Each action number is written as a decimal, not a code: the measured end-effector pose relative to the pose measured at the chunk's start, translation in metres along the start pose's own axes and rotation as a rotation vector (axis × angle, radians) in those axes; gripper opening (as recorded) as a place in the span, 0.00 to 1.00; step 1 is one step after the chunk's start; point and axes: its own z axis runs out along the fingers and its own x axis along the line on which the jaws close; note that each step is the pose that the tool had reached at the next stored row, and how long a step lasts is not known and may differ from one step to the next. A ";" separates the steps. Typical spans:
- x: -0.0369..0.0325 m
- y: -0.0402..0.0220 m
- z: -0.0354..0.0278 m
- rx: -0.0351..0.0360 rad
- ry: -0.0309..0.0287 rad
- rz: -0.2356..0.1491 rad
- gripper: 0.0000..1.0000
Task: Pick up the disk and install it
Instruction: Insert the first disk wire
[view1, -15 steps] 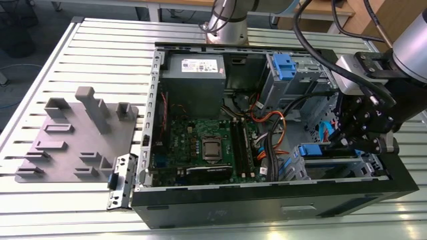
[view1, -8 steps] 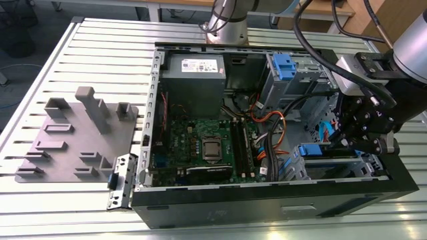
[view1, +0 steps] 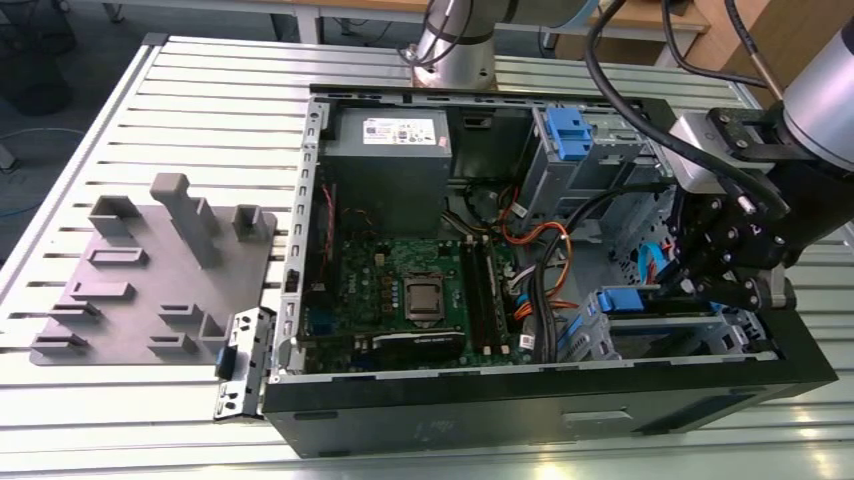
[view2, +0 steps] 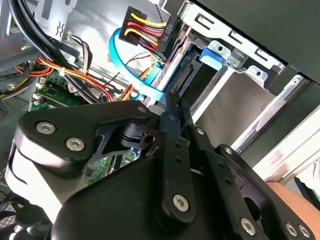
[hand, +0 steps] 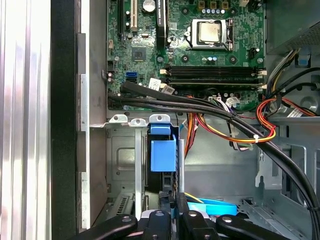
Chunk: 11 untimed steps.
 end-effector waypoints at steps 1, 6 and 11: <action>0.0000 0.0000 0.0001 0.0000 -0.0002 0.000 0.16; -0.0001 0.0000 -0.0006 0.0000 -0.0009 0.000 0.16; -0.0001 0.0000 -0.0016 0.0002 -0.0166 0.000 0.16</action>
